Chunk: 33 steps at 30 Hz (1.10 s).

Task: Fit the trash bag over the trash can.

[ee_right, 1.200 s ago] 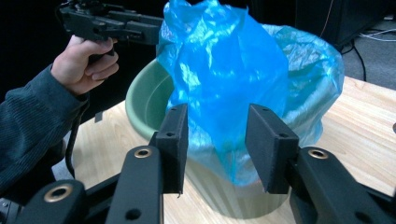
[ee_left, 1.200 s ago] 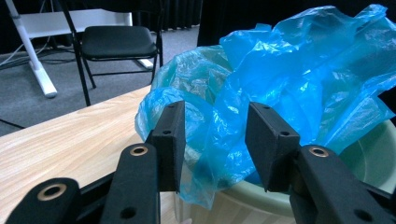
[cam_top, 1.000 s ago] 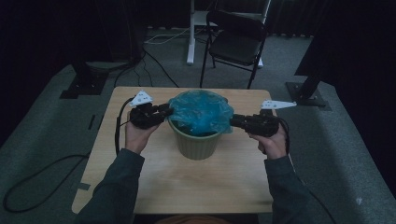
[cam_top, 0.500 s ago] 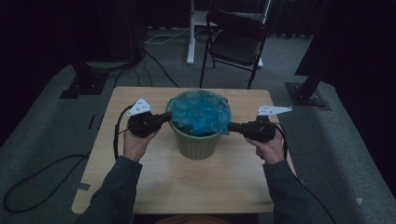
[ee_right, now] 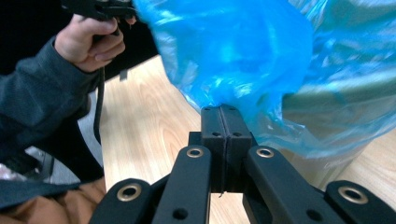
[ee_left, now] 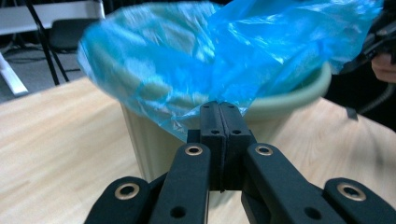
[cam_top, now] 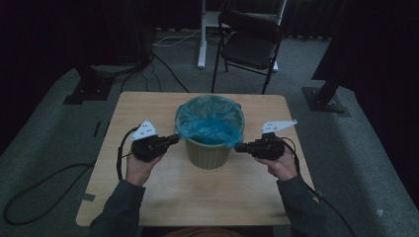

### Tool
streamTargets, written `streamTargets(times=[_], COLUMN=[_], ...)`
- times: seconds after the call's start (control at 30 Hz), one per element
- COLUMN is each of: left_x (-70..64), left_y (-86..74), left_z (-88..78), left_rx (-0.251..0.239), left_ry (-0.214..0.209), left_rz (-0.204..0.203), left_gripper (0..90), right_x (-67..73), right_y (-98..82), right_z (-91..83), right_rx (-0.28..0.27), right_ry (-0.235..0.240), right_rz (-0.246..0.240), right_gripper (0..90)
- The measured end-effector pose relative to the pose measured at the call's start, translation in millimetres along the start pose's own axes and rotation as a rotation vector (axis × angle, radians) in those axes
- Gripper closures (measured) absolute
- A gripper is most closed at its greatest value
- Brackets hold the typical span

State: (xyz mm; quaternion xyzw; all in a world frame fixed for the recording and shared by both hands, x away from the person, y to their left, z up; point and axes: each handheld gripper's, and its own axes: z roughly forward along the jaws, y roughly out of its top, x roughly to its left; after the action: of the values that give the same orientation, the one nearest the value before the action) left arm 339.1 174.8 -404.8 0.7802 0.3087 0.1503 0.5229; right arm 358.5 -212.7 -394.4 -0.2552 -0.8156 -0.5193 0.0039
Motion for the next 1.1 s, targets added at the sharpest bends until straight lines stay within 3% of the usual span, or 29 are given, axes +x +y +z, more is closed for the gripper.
streamTargets(times=[0.13, 0.57, 0.63, 0.8, 0.87, 1.1], left_x=[1.6, 9.7, 10.9, 11.0, 14.1, 18.8], left_y=[-9.6, -21.1, -20.7, -19.9, -21.4, -21.2], left_z=[4.7, 19.8, 16.8, 8.8, -3.8, -15.6], left_rx=[0.023, 0.075, 0.072, 0.058, 0.045, 0.014], left_ry=[-0.007, 0.0, 0.004, 0.012, 0.026, 0.039], left_rz=[-0.008, -0.025, -0.026, -0.027, -0.03, -0.05], left_gripper=[89.9, 89.8, 89.5, 80.7, 79.3, 76.2], right_x=[-3.9, -12.9, -12.8, -11.8, -11.9, -15.4], right_y=[-5.3, -14.7, -14.9, -14.3, -15.1, -14.8], right_z=[7.3, 10.7, 8.7, -0.1, -9.3, -26.4], right_rx=[0.039, 0.073, 0.071, 0.055, 0.049, 0.009], right_ry=[-0.016, -0.045, -0.048, -0.037, -0.041, -0.069], right_rz=[0.0, 0.025, 0.025, 0.013, 0.007, 0.02], right_gripper=[90.0, 90.0, 89.8, 77.7, 73.5, 72.6])
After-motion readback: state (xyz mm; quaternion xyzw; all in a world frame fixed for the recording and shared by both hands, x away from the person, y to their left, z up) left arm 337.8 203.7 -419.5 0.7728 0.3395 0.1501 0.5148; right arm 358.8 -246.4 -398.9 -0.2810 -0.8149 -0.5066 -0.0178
